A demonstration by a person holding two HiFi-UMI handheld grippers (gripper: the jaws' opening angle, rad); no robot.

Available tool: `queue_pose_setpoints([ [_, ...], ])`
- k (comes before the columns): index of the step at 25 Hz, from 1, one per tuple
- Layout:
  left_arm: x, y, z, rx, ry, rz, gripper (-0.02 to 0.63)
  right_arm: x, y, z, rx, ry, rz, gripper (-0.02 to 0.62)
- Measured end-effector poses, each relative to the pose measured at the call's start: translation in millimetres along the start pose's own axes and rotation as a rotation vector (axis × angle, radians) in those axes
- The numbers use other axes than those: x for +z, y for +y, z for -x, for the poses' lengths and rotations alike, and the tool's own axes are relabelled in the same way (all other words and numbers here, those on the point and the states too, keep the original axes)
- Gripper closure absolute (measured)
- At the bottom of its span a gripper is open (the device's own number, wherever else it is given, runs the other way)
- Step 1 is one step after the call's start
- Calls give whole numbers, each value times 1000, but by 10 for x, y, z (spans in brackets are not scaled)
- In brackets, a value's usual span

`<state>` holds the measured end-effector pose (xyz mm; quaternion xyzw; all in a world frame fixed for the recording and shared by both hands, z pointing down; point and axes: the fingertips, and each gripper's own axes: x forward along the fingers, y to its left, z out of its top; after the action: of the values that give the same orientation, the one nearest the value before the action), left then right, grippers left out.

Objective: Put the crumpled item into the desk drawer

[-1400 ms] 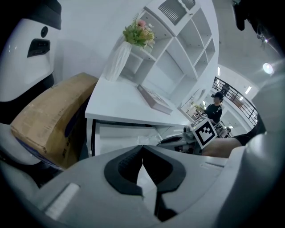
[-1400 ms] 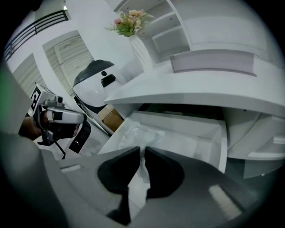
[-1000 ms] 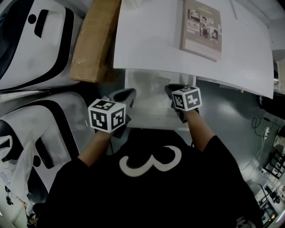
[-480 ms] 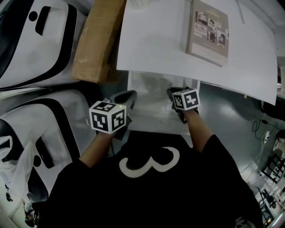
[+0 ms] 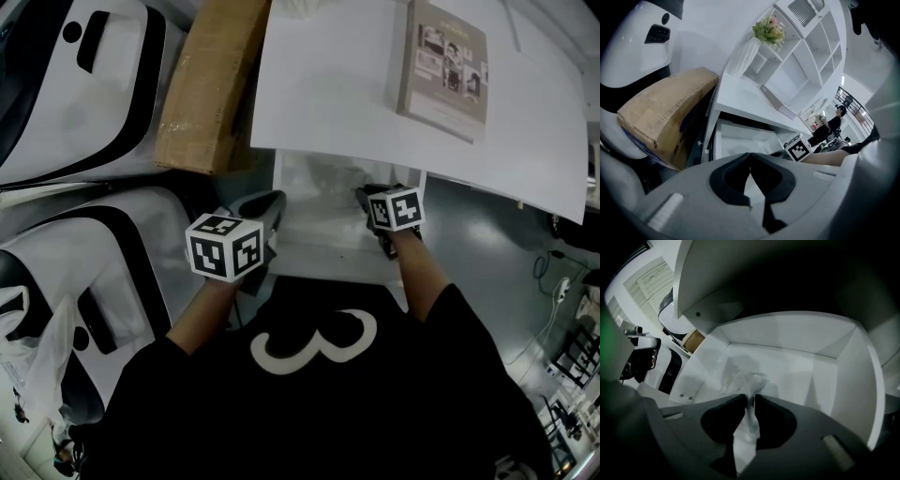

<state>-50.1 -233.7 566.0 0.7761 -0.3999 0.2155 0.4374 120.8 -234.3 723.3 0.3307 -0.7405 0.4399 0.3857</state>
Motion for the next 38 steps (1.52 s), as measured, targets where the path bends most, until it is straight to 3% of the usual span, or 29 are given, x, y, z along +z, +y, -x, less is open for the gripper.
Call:
queue_pose_setpoints([
  [9,21,-28,63,-8,-14,-10,595,53,12,175,-15,-27,10,426],
  [21,131,-404,312,-67,-64,-61,595,365,426,1143,-2,-257,46,425],
  [30,315,-850,714,-145,-133,-157,595,591,1044,2307,-33,-556,139,493],
  [38,460,-1302,1239,-231,-216,-259,595,561,1651,3022,-47,-745,210,582],
])
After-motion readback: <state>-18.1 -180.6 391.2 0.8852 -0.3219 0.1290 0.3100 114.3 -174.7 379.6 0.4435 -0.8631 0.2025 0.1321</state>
